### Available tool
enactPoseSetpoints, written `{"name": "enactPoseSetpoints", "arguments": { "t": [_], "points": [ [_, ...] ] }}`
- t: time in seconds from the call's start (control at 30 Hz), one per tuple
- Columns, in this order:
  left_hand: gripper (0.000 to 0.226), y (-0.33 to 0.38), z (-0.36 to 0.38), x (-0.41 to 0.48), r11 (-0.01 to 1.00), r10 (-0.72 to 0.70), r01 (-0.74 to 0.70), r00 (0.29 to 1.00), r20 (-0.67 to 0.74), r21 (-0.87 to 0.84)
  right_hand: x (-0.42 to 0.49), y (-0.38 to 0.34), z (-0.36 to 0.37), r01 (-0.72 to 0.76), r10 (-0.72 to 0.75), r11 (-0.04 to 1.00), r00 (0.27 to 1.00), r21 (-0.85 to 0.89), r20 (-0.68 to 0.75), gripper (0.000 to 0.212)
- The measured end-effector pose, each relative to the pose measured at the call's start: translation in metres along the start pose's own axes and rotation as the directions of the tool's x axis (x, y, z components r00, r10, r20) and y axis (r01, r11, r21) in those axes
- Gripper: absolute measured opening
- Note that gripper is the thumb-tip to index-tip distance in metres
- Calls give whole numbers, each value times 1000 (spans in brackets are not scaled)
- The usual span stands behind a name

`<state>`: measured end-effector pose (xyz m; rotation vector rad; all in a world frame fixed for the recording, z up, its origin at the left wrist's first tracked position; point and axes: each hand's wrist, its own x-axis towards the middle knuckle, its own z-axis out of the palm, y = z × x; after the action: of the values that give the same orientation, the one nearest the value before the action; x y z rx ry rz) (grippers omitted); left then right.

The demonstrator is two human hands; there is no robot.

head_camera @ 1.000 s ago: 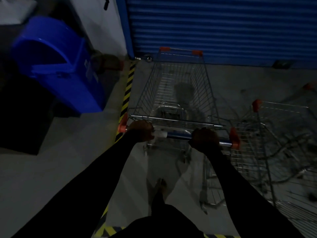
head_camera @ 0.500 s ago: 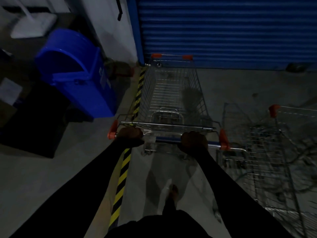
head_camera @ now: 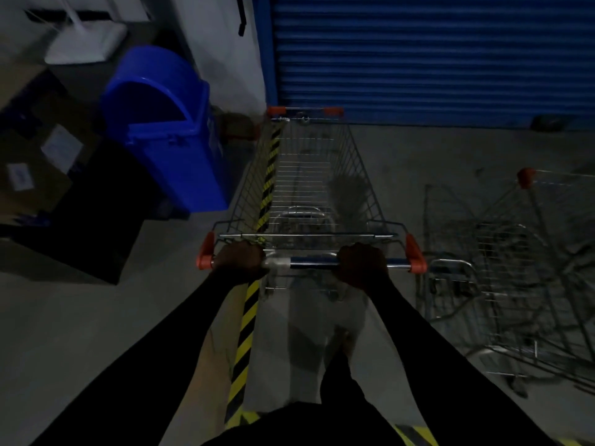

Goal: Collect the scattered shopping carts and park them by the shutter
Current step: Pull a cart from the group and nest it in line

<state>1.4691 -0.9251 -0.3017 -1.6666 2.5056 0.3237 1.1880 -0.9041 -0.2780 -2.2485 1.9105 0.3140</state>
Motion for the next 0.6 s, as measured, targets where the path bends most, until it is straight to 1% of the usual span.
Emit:
{"name": "enactPoseSetpoints", "arguments": {
  "t": [0.03,0.07,0.1,0.13,0.17,0.2,0.23,0.27,0.3,0.33,0.4,0.5,0.57,0.6],
  "points": [
    [31,-3,2,-11,1000,-7,7,1000,-5,-30,-6,-5,3,-5,5,1000,1000,-3,4,40],
    [32,-3,4,-22,1000,18,-18,1000,-8,-21,-12,-10,5,-14,14,1000,1000,-3,14,40],
    [32,-2,4,-30,999,15,-14,1000,19,-42,-19,-15,7,-19,19,1000,1000,-1,25,41],
    [32,-2,5,-36,996,2,0,1000,24,-90,-27,-19,10,-25,25,1000,999,-3,32,42],
    [31,3,5,-44,997,-29,31,999,31,-74,-34,-22,14,-29,29,1000,999,-6,35,43],
    [29,9,3,-52,995,-75,77,997,32,-65,-42,-24,17,-37,37,999,999,-5,36,43],
    [28,21,-5,-60,983,-141,142,990,20,-115,-49,-24,21,-45,45,999,998,1,33,44],
    [29,30,-9,-66,944,-277,279,960,37,-175,-57,-24,24,-54,54,999,998,2,29,44],
    [32,39,-10,-71,908,-373,376,926,57,-182,-65,-23,28,-56,56,998,998,-5,26,44],
    [34,46,-8,-76,894,-406,420,907,114,-158,-73,-22,30,-58,58,998,998,-20,25,45],
    [36,63,-9,-86,918,-376,390,913,160,-71,-87,-19,35,-71,71,997,997,-36,15,46],
    [38,84,-6,-101,936,-352,350,926,137,35,-110,-11,42,-87,88,996,995,-27,40,48],
    [39,99,-8,-110,945,-328,318,929,174,81,-127,-6,47,-89,91,996,995,-27,42,47],
    [39,105,-7,-114,944,-331,322,930,162,77,-135,-4,49,-90,91,995,995,-29,37,46]
  ]
}}
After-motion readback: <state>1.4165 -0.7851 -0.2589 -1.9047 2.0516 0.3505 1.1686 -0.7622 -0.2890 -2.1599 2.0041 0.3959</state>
